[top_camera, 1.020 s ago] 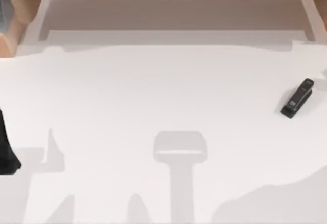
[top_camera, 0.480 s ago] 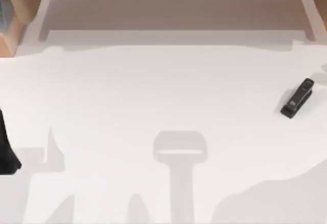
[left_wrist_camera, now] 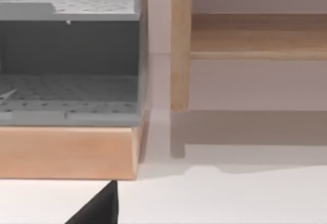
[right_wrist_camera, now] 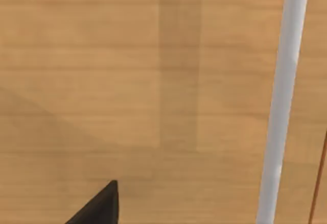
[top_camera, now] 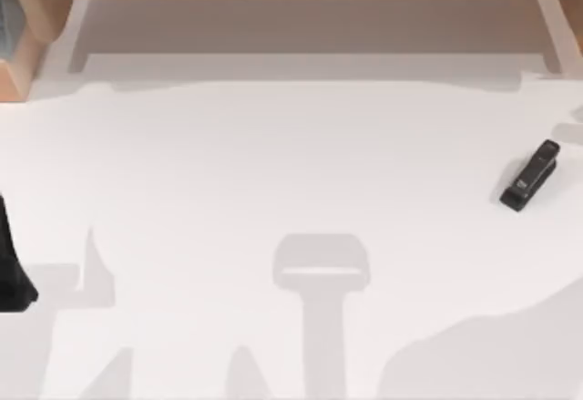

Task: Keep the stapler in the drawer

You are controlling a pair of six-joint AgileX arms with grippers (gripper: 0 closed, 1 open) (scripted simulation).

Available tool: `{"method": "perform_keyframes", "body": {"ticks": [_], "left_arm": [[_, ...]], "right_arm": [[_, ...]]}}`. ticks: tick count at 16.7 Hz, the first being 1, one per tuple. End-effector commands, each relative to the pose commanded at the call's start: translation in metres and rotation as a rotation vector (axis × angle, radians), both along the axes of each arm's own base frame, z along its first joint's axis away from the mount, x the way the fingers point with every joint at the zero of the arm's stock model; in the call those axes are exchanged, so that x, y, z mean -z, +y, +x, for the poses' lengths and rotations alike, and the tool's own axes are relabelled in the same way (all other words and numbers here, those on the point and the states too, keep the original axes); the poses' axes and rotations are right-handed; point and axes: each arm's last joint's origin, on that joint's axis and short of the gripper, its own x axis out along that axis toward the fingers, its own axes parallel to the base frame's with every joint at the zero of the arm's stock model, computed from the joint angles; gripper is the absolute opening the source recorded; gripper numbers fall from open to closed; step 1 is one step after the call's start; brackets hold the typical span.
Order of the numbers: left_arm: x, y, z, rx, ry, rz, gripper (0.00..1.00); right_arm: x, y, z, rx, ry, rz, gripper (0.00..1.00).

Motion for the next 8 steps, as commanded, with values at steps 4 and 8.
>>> {"method": "perform_keyframes", "body": {"ticks": [4, 8], "left_arm": [[0.0, 0.0, 0.0, 0.0, 0.0, 0.0, 1.0], [0.0, 0.0, 0.0, 0.0, 0.0, 0.0, 1.0]], "right_arm": [[0.0, 0.0, 0.0, 0.0, 0.0, 0.0, 0.62], [0.0, 0.0, 0.0, 0.0, 0.0, 0.0, 0.32]]}}
